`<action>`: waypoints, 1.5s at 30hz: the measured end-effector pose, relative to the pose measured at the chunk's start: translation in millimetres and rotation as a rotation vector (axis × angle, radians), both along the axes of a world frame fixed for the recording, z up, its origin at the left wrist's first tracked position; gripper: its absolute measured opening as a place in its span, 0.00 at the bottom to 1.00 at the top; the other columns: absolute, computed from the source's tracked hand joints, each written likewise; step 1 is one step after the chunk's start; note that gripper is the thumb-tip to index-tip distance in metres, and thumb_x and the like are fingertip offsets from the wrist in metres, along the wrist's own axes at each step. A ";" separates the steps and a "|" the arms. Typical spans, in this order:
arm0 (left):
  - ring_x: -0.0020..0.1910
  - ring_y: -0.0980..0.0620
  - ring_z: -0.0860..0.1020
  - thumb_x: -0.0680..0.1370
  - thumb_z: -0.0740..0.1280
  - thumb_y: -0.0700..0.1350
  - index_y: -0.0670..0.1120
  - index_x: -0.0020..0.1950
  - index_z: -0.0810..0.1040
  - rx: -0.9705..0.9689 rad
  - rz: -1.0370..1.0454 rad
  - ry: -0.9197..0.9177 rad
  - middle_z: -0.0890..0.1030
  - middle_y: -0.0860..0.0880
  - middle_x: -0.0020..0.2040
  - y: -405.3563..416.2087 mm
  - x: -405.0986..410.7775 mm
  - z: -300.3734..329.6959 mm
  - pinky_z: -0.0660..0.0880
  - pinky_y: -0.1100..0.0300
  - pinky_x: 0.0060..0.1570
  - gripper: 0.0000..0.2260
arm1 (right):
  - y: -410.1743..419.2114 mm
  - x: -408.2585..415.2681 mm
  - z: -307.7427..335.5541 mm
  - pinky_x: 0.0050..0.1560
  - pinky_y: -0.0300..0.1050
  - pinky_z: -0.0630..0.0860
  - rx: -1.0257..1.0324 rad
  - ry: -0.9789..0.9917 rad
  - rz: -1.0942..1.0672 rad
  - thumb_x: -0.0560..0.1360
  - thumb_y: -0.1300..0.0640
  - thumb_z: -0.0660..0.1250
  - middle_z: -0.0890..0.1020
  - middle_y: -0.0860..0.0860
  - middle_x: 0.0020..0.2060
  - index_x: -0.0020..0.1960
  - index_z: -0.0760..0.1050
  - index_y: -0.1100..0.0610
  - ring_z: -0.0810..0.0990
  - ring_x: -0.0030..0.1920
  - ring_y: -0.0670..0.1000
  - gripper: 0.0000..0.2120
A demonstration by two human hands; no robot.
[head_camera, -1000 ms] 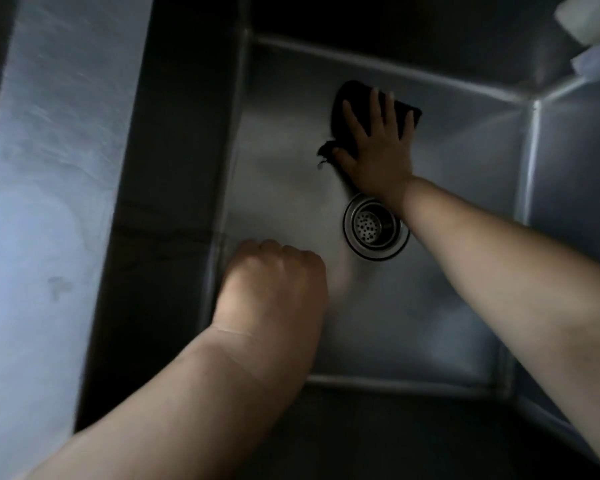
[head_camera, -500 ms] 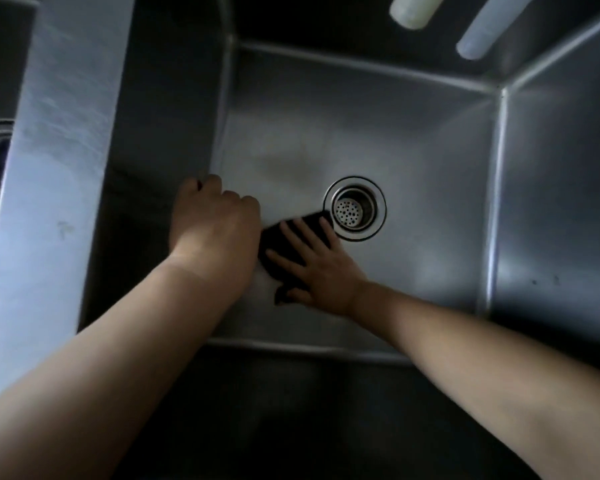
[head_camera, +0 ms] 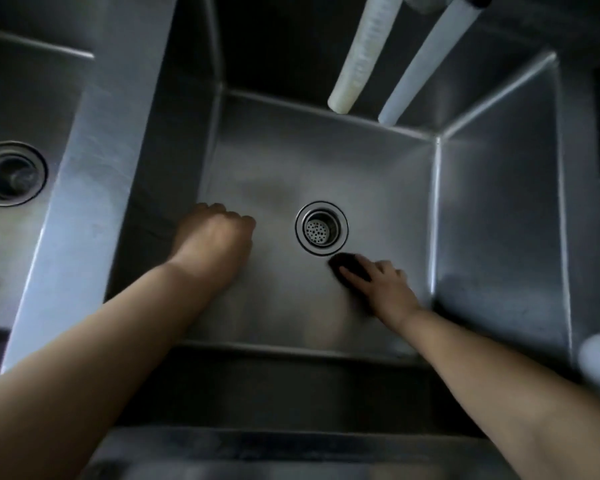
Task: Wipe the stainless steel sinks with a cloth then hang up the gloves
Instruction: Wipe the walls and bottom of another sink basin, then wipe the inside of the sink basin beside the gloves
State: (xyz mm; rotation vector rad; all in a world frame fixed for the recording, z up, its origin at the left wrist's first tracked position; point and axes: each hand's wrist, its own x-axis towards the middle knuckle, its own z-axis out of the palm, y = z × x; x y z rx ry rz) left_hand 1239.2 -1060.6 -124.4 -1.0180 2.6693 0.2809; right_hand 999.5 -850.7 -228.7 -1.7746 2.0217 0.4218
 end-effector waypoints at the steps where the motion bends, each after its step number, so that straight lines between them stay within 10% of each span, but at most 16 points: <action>1: 0.47 0.44 0.77 0.78 0.61 0.46 0.47 0.52 0.78 0.009 0.015 0.060 0.80 0.45 0.47 -0.7 1.9 6.6 0.67 0.58 0.43 0.08 | -0.1 -5.1 7.8 0.61 0.52 0.66 0.042 -0.018 -0.164 0.74 0.64 0.63 0.61 0.54 0.73 0.75 0.56 0.40 0.66 0.64 0.61 0.35; 9: 0.36 0.41 0.79 0.71 0.66 0.42 0.44 0.42 0.82 -0.118 -0.012 0.265 0.82 0.44 0.34 31.1 50.1 87.4 0.74 0.54 0.38 0.05 | -5.4 40.7 106.9 0.55 0.42 0.72 -0.334 -0.415 -0.610 0.70 0.71 0.66 0.77 0.54 0.58 0.65 0.76 0.53 0.77 0.56 0.56 0.26; 15: 0.35 0.43 0.80 0.69 0.69 0.42 0.46 0.41 0.81 -0.124 0.112 0.227 0.80 0.48 0.32 65.2 99.9 141.4 0.76 0.54 0.35 0.03 | -24.9 101.0 182.1 0.54 0.35 0.68 -0.511 -0.573 -0.547 0.68 0.72 0.64 0.76 0.44 0.56 0.63 0.77 0.49 0.76 0.54 0.46 0.29; 23: 0.53 0.50 0.79 0.80 0.57 0.48 0.53 0.59 0.78 -0.170 0.356 0.200 0.82 0.54 0.54 78.9 189.0 178.9 0.74 0.59 0.53 0.13 | -60.6 156.3 255.0 0.57 0.37 0.69 -0.556 -0.621 -0.413 0.69 0.72 0.62 0.74 0.40 0.54 0.63 0.77 0.47 0.74 0.56 0.47 0.29; 33: 0.49 0.47 0.79 0.77 0.62 0.47 0.50 0.51 0.82 -0.126 0.601 0.210 0.83 0.50 0.47 55.4 312.4 202.7 0.76 0.56 0.45 0.09 | -111.2 270.1 292.0 0.48 0.18 0.63 -0.552 -0.688 -0.360 0.70 0.71 0.63 0.74 0.39 0.55 0.62 0.77 0.45 0.72 0.54 0.40 0.28; 45: 0.52 0.51 0.78 0.77 0.62 0.51 0.53 0.53 0.80 -0.145 0.596 0.189 0.82 0.54 0.48 -31.8 530.9 211.6 0.74 0.59 0.40 0.09 | -190.2 492.3 273.8 0.55 0.43 0.75 -0.526 -0.756 -0.434 0.67 0.73 0.62 0.76 0.42 0.58 0.62 0.78 0.46 0.77 0.55 0.48 0.30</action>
